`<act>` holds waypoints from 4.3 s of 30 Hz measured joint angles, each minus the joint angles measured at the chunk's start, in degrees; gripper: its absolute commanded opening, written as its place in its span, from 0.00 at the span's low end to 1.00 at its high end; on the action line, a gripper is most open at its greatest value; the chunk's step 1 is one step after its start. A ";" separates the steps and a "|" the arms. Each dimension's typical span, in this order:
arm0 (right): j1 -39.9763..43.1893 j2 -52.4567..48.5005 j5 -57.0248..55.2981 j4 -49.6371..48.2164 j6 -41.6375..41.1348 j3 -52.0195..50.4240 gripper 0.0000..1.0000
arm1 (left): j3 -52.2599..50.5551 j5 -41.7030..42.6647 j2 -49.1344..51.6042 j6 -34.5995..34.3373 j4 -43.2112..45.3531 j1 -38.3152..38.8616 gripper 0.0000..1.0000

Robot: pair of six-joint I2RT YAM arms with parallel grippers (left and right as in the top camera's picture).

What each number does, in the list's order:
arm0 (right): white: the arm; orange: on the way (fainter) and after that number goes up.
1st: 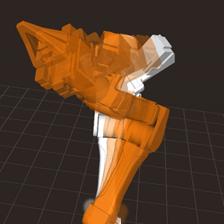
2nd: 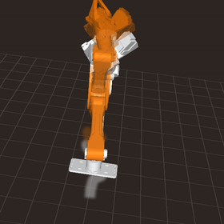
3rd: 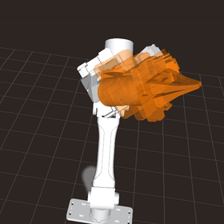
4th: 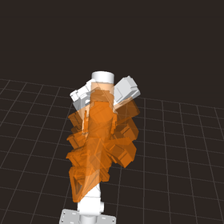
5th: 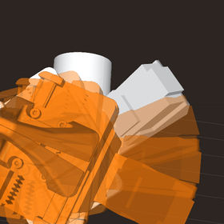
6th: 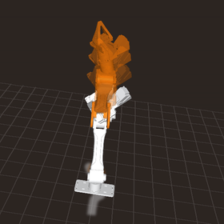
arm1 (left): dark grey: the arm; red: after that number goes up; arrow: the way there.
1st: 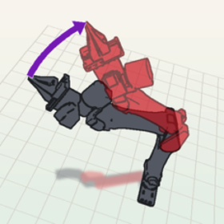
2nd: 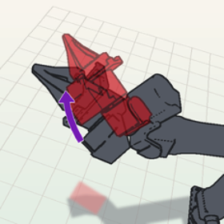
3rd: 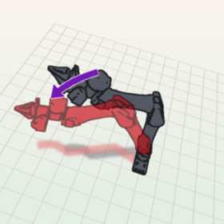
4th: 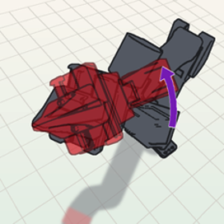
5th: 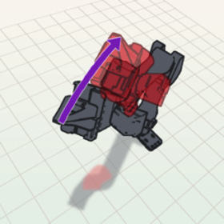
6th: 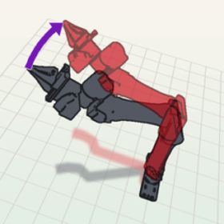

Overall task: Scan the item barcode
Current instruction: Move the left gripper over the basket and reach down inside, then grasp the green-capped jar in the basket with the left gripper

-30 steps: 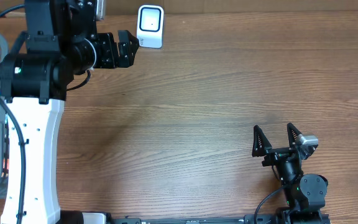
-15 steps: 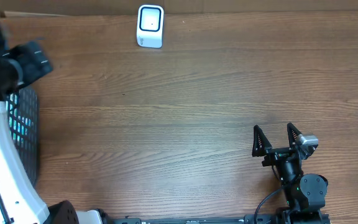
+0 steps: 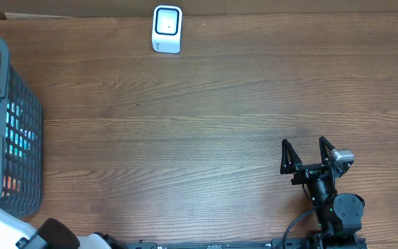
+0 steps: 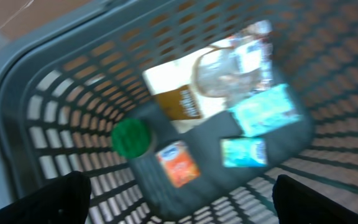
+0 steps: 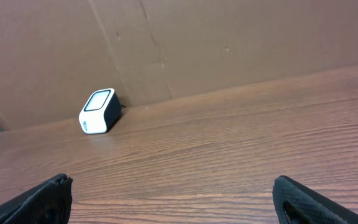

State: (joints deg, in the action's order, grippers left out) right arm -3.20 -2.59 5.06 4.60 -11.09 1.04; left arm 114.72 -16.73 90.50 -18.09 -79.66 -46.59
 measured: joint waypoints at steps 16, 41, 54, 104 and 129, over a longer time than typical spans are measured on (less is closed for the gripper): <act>0.00 0.00 0.02 0.00 0.00 0.00 1.00 | -14.10 -0.98 2.64 2.03 7.28 -6.03 0.95; -0.02 0.00 0.02 0.00 0.04 0.00 1.00 | -27.87 1.14 2.69 8.22 17.09 -13.53 0.99; 0.00 0.00 0.02 0.02 0.00 0.00 1.00 | -30.01 5.03 5.60 20.96 25.07 -13.53 1.00; 0.00 0.00 0.02 0.00 0.00 0.00 1.00 | -32.15 4.79 16.52 30.12 29.31 -19.56 0.50; 0.00 0.00 0.00 0.02 0.00 0.00 1.00 | -6.01 13.14 12.85 23.74 19.08 -1.01 0.36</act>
State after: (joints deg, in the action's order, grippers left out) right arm -3.20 -2.59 5.06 4.62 -11.09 1.04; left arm 108.71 -3.60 103.35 5.65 -60.58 -47.59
